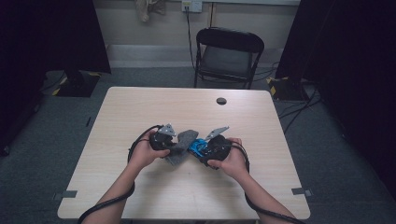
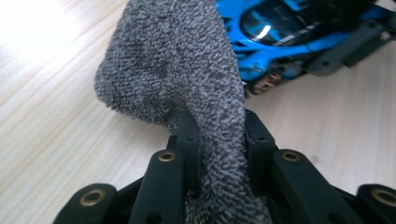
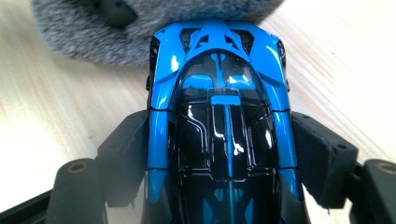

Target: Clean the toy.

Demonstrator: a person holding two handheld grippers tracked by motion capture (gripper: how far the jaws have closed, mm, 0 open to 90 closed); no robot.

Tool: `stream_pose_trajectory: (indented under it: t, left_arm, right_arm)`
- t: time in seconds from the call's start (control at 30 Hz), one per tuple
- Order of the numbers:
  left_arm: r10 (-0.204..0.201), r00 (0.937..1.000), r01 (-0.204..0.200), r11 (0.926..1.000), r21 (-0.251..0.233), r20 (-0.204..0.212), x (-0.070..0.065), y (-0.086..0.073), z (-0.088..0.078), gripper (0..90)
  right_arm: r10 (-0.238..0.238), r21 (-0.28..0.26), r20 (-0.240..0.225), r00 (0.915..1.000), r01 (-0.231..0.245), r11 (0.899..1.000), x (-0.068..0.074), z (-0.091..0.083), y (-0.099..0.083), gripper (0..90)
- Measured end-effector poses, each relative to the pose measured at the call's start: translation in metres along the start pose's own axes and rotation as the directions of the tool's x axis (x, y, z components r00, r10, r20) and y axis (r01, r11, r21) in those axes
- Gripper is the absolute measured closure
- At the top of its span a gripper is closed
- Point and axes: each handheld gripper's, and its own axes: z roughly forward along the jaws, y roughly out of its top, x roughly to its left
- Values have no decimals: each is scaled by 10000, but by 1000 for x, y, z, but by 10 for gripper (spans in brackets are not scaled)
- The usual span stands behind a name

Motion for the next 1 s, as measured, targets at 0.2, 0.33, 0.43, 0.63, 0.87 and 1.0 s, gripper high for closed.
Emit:
stream_pose_trajectory:
  t: [0.2,0.33,0.43,0.63,0.87,1.0]
  left_arm:
    - [111,9997,-112,9999,34,235,-9,-2,-2,733]
    - [38,9997,-40,10000,91,261,-9,-5,-5,733]
    - [-190,9997,192,9997,120,-124,-4,-8,-10,733]
    - [-624,9858,586,9979,-285,-1557,13,-5,-21,731]
    - [-687,9820,586,9964,-616,-1759,17,17,-13,730]
    - [-658,9828,555,9964,-638,-1728,16,27,-5,729]
  right_arm:
    - [119,76,141,9998,-120,9999,-6,1,-1,263]
    - [257,39,172,9995,-258,9997,-9,1,-1,263]
    - [295,-18,148,9995,-295,9996,-10,0,-1,263]
    - [35,-103,-47,10000,-36,9999,-3,-4,-1,263]
    - [-328,-121,-336,9989,324,9994,10,1,2,263]
    - [-430,-155,-434,9981,424,9990,15,3,3,263]
